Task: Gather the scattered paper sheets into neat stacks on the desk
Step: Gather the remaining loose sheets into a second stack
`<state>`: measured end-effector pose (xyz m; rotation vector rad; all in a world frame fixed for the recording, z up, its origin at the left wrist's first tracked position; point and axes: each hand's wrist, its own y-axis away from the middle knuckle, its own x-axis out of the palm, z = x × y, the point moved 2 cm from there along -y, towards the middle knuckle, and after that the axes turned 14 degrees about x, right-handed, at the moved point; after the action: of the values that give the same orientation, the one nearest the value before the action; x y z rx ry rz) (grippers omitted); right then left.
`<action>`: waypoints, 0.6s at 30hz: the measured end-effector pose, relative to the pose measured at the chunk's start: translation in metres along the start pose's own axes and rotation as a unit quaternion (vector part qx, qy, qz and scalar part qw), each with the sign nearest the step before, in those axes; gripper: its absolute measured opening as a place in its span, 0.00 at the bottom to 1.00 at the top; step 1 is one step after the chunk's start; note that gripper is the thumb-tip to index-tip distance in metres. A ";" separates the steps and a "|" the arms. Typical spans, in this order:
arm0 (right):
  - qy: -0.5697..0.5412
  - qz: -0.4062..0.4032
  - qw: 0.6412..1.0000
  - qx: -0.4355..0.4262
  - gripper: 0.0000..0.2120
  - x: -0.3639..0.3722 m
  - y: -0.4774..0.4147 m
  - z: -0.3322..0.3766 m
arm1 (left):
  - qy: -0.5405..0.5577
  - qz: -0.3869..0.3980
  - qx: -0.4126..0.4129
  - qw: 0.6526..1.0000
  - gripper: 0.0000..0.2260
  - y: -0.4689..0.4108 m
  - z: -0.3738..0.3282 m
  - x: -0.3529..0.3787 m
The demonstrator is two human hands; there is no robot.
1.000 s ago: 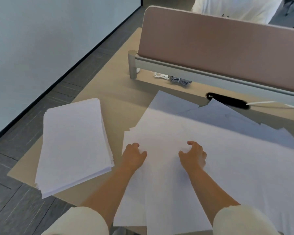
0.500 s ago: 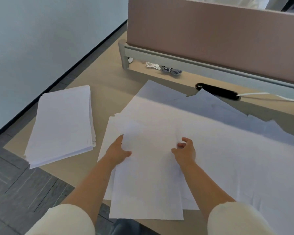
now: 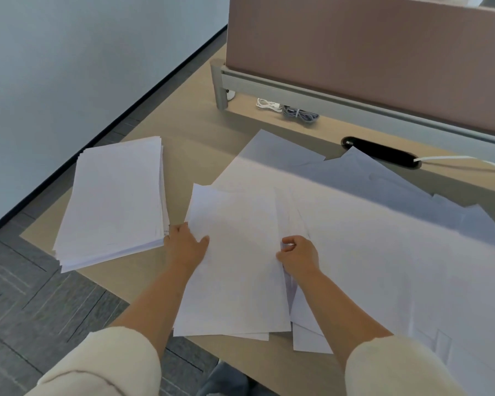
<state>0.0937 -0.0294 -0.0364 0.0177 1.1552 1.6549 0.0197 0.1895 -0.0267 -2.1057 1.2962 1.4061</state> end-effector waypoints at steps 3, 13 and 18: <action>0.017 -0.024 1.000 0.009 0.15 0.005 0.004 0.006 | -0.005 0.019 -0.047 0.999 0.32 0.002 0.008 -0.001; -0.003 -0.031 0.999 0.033 0.12 0.019 0.009 0.020 | 0.130 0.037 -0.098 0.986 0.18 -0.004 0.016 -0.012; -0.071 0.003 0.995 0.064 0.19 0.014 0.008 0.017 | 0.182 0.064 -0.087 0.977 0.05 -0.002 0.022 -0.016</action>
<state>0.0907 -0.0074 -0.0288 0.2168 1.1510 1.5563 0.0063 0.2132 -0.0245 -2.5288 1.5136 1.2628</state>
